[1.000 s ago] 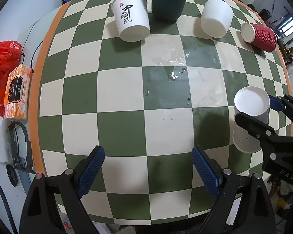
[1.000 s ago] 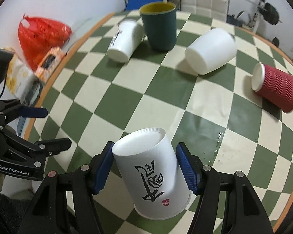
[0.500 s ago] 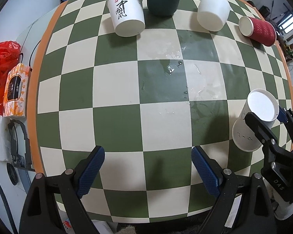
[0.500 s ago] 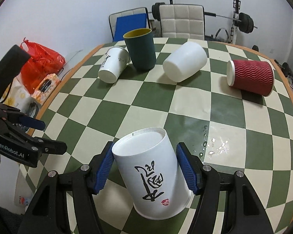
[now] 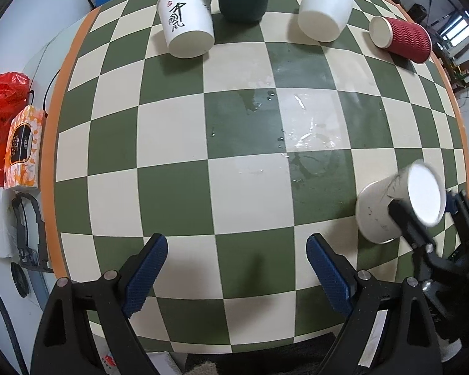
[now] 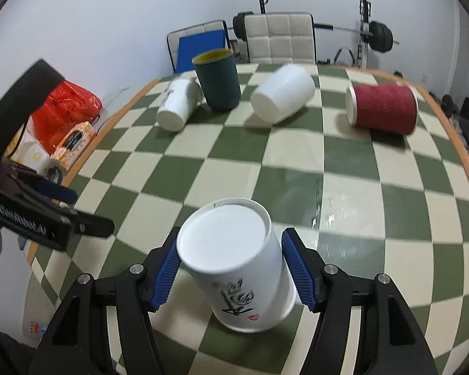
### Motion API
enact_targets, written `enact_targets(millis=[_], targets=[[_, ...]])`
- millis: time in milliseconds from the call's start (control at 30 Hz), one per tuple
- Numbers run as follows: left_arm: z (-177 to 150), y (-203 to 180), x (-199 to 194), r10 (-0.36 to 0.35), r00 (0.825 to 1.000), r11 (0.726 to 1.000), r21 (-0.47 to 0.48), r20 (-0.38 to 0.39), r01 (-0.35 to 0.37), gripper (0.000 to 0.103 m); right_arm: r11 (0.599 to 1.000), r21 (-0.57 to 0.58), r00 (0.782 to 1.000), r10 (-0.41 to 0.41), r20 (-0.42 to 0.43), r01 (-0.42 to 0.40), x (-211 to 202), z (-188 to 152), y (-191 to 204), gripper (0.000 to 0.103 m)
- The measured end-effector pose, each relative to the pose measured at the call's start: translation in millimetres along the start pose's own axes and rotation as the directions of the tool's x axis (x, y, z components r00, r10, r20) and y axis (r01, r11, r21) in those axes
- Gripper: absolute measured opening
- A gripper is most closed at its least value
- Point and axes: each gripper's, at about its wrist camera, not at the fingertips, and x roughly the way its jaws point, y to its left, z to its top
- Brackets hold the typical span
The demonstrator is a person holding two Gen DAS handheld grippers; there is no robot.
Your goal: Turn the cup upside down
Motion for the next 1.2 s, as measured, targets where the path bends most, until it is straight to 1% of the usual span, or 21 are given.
enact_targets(millis=[133, 200, 367, 467, 533, 567, 600, 667, 733, 800, 833, 867, 933, 967, 1067, 1200], targets=[[-3.2, -3.9, -2.3, -0.003, 1.000, 1.000, 0.002, 0.003, 0.003, 0.091, 0.999, 0.034, 0.999, -0.004, -0.045, 0.006, 1.6, -13.2, -8.0, 0.066], [-3.3, -5.0, -2.9, -0.001, 1.000, 1.000, 0.002, 0.005, 0.001, 0.091, 0.999, 0.043, 0.999, -0.006, -0.050, 0.008, 0.5, -15.0, -10.0, 0.067], [-4.0, -6.6, -4.3, 0.003, 1.000, 1.000, -0.004, 0.009, -0.003, 0.091, 0.999, 0.051, 0.998, -0.008, -0.061, 0.011, -3.7, -12.0, -12.2, 0.067], [-5.6, -8.5, -7.8, 0.001, 1.000, 1.000, -0.009, 0.017, -0.001, 0.091, 0.998, 0.070, 0.996, -0.003, -0.088, 0.009, -7.6, -5.4, -13.3, 0.067], [-6.9, -11.0, -12.3, -0.002, 1.000, 1.000, -0.013, 0.024, 0.002, 0.091, 0.996, 0.085, 0.994, -0.008, -0.104, 0.017, -11.2, -0.6, -13.7, 0.070], [-7.7, -12.8, -16.1, -0.005, 0.999, 1.000, -0.015, 0.032, 0.006, 0.091, 0.995, 0.095, 0.993, -0.014, -0.113, 0.025, -14.1, 1.7, -13.8, 0.075], [-8.0, -14.4, -18.9, -0.006, 0.999, 1.000, -0.015, 0.037, 0.006, 0.091, 0.993, 0.109, 0.993, -0.023, -0.118, 0.036, -19.8, 5.2, -14.1, 0.083], [-9.1, -17.3, -27.8, -0.011, 0.999, 1.000, -0.020, 0.053, 0.013, 0.091, 0.990, 0.128, 0.990, -0.037, -0.138, 0.055, -27.5, 11.0, -13.7, 0.089], [-10.5, -20.8, -40.7, -0.019, 0.997, 0.999, -0.027, 0.077, 0.021, 0.091, 0.983, 0.165, 0.982, -0.056, -0.178, 0.086, -36.6, 18.2, -14.2, 0.092], [-11.1, -23.2, -52.3, -0.025, 0.995, 0.999, -0.026, 0.096, 0.027, 0.091, 0.975, 0.198, 0.975, -0.062, -0.214, 0.105, -45.3, 22.6, -15.3, 0.096], [-12.5, -24.9, -62.6, -0.025, 0.993, 0.999, -0.023, 0.113, 0.028, 0.091, 0.970, 0.210, 0.969, -0.074, -0.236, 0.125, -51.1, 25.9, -14.6, 0.096], [-12.4, -25.4, -68.0, -0.023, 0.992, 0.999, -0.021, 0.120, 0.026, 0.091, 0.968, 0.216, 0.967, -0.078, -0.241, 0.132, -57.1, 28.0, -13.8, 0.097], [-15.7, -26.1, -85.7, -0.024, 0.989, 0.999, -0.018, 0.146, 0.026, 0.091, 0.964, 0.203, 0.958, -0.118, -0.261, 0.174, -74.3, 35.2, -7.9, 0.097], [-17.5, -25.9, -94.1, -0.022, 0.987, 1.000, -0.019, 0.158, 0.025, 0.091, 0.963, 0.201, 0.956, -0.122, -0.265, 0.179, -83.1, 38.2, -5.5, 0.097], [-26.1, -25.0, -127.7, -0.016, 0.980, 1.000, -0.010, 0.198, 0.018, 0.091, 0.958, 0.191, 0.946, -0.155, -0.285, 0.215, -110.7, 46.9, 4.8, 0.097], [-42.4, -21.8, -171.2, -0.025, 0.969, 1.000, -0.003, 0.246, 0.026, 0.091, 0.949, 0.185, 0.939, -0.196, -0.282, 0.254, -152.5, 55.8, 18.9, 0.097]])
